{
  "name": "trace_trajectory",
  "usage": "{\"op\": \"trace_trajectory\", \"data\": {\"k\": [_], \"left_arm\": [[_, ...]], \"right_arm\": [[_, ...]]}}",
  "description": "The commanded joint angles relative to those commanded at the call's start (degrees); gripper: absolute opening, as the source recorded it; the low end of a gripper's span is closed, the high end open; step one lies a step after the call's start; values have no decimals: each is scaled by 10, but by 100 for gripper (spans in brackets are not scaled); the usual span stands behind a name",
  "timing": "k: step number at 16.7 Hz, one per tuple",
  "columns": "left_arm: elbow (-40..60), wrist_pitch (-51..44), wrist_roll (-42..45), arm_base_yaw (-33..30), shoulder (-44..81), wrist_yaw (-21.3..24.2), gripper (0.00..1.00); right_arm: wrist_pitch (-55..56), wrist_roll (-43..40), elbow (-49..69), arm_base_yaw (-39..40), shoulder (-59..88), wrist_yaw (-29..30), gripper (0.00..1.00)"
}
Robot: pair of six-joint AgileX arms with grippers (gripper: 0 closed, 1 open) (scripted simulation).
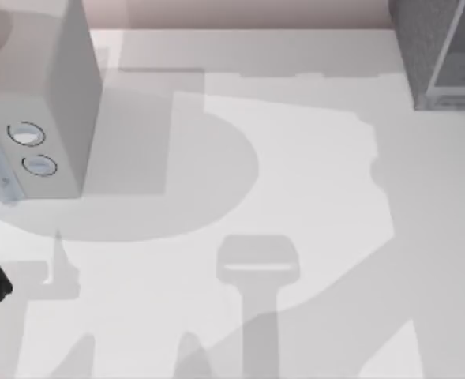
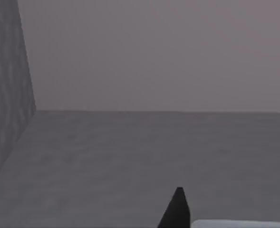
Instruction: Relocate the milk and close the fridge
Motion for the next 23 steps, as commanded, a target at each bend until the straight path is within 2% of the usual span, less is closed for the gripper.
{"op": "trace_trajectory", "data": {"k": [8,19,23], "left_arm": [[0,0,0,0,0,0,100],[0,0,0,0,0,0,100],[0,0,0,0,0,0,100]], "right_arm": [[0,0,0,0,0,0,98],[-2,0,-4,2,-6,0,100],[-37,3,-54,13,-90,5,100]]}}
